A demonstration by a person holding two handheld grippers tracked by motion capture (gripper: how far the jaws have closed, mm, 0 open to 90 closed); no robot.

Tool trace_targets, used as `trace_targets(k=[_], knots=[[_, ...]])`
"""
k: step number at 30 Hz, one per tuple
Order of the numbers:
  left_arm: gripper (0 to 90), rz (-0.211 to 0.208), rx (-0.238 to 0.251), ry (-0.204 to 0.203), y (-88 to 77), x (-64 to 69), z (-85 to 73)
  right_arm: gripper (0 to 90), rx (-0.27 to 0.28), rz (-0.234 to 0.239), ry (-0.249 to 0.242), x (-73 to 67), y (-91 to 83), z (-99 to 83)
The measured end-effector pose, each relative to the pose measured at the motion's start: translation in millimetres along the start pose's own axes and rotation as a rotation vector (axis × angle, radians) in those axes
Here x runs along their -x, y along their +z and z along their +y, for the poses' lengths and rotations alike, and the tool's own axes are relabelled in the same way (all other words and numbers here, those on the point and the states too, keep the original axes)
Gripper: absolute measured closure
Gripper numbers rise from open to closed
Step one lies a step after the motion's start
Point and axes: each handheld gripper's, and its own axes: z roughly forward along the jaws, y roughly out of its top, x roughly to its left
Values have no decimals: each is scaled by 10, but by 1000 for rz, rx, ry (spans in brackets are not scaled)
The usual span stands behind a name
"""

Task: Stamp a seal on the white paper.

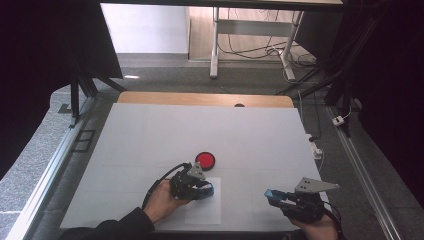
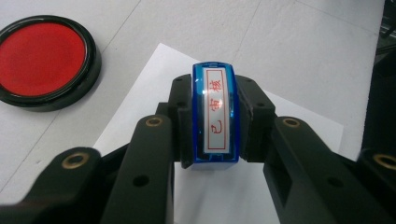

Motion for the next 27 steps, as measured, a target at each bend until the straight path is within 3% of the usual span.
trace_targets(k=[2, 15, 27], knots=[[707, -2, 9, 3, 2, -6, -13, 685, 0, 0, 0, -1, 1, 0], [707, -69, 31, -95, 13, -119, -40, 685, -4, -3, -2, -3, 3, 1], [707, -6, 2, -31, 13, -7, -4, 684, -7, -5, -1, -6, 4, 3]])
